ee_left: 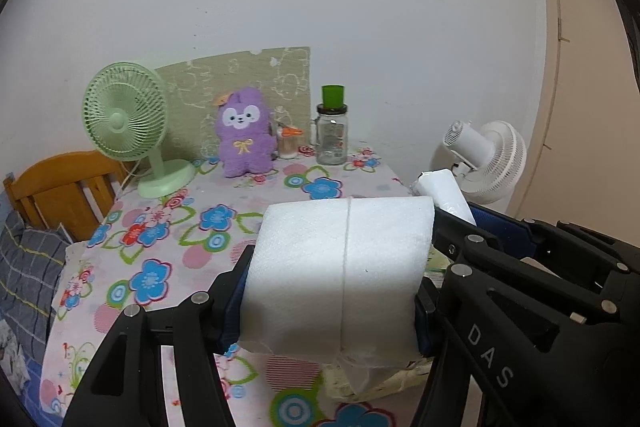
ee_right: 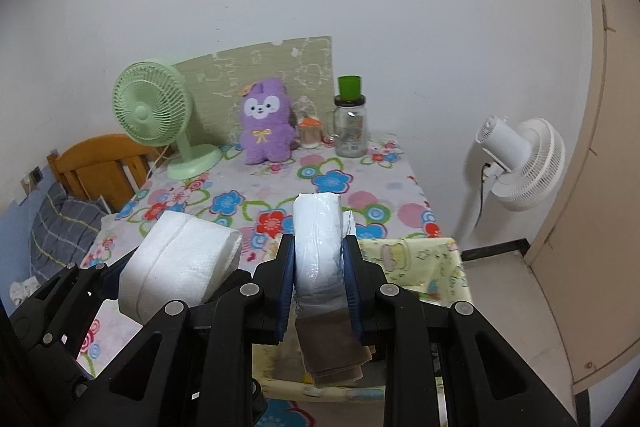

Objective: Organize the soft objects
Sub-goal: 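Lift the white towel and white roll and carry both over the box, then lower both white items into the box and open both tools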

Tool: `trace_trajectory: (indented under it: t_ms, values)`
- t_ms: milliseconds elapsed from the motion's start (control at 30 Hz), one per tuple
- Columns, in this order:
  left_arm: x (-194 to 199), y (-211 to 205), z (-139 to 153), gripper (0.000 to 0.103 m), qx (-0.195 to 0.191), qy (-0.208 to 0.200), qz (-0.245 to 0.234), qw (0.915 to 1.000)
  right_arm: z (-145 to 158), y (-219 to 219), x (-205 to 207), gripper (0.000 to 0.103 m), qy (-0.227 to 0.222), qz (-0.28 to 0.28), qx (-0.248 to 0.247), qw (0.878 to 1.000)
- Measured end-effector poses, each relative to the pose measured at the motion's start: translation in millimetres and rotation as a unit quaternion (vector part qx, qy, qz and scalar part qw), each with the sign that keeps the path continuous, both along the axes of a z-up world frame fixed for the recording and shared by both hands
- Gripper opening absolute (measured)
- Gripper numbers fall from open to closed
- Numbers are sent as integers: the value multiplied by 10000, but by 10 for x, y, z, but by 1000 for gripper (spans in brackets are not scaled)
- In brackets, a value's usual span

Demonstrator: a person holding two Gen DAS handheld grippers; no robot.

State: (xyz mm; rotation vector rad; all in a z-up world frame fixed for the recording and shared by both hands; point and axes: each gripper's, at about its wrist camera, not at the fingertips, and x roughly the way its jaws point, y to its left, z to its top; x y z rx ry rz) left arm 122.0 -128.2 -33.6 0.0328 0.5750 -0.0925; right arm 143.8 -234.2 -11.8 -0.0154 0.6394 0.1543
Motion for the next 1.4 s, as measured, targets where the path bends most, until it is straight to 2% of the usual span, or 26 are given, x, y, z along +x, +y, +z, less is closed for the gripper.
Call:
trace_trajectory:
  t_ms: [667, 800, 1100, 1400]
  values:
    - [270, -633, -269, 68, -18, 349, -599, 9976, -267, -675, 182, 26, 307, -587, 79, 9978]
    - [357, -698, -359, 74, -44, 469, -675, 9966, -350, -741, 260, 26, 428, -673, 36, 9968]
    - [546, -768, -522, 98, 18, 722, -789, 9943, -520, -810, 446, 26, 686, -809, 24, 9944]
    - [594, -709, -566, 103, 357, 717, -689, 9944, -606, -705, 607, 26, 818, -693, 8, 9942]
